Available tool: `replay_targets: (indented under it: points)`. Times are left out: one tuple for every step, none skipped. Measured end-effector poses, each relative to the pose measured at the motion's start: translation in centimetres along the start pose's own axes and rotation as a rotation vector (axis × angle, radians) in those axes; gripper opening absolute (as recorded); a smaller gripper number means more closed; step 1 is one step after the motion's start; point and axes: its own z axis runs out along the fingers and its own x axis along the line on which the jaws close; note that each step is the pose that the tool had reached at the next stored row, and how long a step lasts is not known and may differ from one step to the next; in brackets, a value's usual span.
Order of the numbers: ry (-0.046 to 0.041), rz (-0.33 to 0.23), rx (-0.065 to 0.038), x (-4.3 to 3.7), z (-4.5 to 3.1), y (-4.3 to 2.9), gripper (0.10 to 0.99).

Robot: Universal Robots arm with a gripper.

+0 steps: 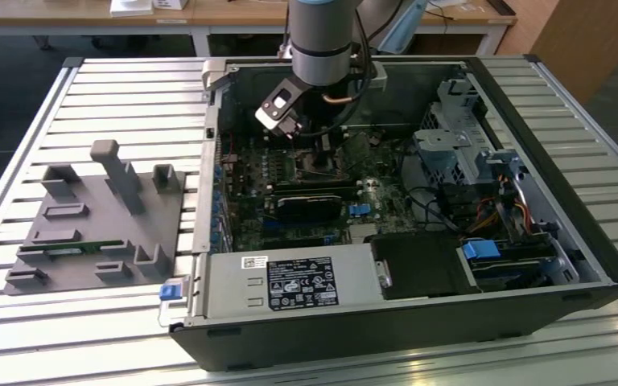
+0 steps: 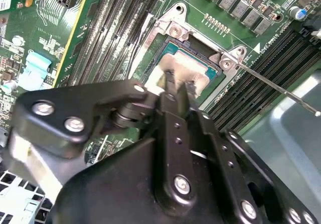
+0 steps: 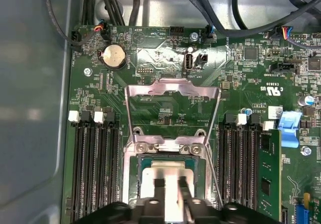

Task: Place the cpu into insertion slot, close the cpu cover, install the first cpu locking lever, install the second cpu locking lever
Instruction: 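Place the cpu into insertion slot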

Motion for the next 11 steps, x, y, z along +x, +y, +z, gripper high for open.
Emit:
replay_targets:
  points:
    - [0.0, 0.0, 0.0, 0.0, -0.02, 0.0, 0.251]
    - [-0.0001, 0.0, 0.0, 0.0, -0.05, 0.01, 0.192]
    - [-0.0001, 0.0, 0.0, 0.0, -0.07, 0.01, 0.133]
    - [-0.0001, 0.0, 0.0, 0.0, -0.1, 0.01, 0.133]
    - [-0.0001, 0.0, 0.0, 0.0, -0.14, 0.01, 0.106]
    - [-0.0001, 0.0, 0.0, 0.0, -0.17, 0.01, 0.106]
    - [-0.0001, 0.0, 0.0, 0.0, -0.2, 0.02, 0.106]
    - [0.0, 0.0, 0.0, 0.0, -0.22, 0.02, 0.106]
    - [0.0, 0.0, 0.0, 0.0, -0.25, 0.02, 0.106]
    - [-0.0002, 0.0, 0.001, 0.0, -0.3, 0.02, 0.106]
    - [-0.0002, 0.0, 0.001, 0.0, -0.36, 0.03, 0.106]
